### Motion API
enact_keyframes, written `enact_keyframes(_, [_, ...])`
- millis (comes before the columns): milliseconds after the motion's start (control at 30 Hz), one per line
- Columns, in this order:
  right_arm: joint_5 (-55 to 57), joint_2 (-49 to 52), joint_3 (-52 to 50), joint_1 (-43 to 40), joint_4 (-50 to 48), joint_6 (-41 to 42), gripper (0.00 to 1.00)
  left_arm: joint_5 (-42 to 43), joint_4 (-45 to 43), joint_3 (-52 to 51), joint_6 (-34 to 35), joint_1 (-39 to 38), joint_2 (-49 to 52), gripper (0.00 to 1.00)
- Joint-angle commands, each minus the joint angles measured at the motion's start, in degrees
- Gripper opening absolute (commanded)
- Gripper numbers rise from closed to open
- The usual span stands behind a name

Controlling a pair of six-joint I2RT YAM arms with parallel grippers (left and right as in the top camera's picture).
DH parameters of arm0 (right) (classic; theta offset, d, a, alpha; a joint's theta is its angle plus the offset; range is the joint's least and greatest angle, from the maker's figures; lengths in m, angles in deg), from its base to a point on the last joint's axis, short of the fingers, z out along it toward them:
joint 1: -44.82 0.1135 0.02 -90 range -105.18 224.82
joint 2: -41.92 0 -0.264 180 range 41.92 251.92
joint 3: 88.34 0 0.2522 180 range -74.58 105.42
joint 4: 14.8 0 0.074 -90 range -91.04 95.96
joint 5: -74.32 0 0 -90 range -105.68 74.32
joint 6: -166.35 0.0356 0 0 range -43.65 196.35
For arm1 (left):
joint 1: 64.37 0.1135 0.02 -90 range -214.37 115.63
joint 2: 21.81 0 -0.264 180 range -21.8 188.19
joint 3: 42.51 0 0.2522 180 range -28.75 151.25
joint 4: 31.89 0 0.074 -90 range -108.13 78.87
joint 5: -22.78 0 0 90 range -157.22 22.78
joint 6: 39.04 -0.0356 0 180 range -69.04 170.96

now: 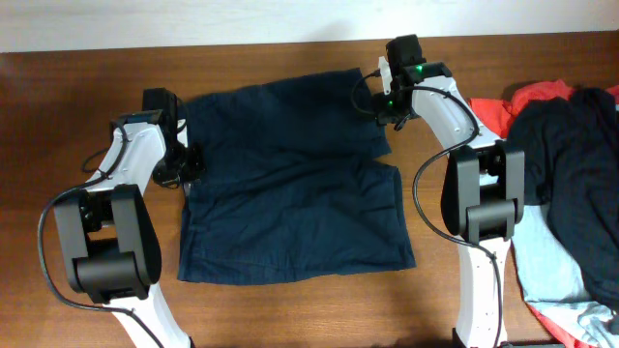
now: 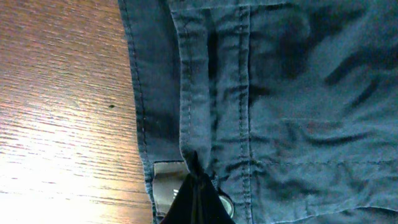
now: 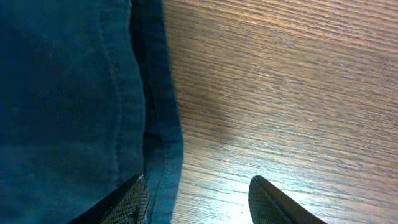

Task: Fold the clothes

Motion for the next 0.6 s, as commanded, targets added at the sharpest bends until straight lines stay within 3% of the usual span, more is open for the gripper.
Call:
enact_keyframes(0, [-1.33,0.42,0.35,-0.02,-0.17,0.76,0.57,0.0,0.63,-0.55,0.44,-0.17,0.07,0.01])
enact_keyframes(567, [1.7,1.16,0.22,-1.09,-1.68,0.74,0.58,-0.68,0.63,-0.55,0.46,-0.11,0.07,0.0])
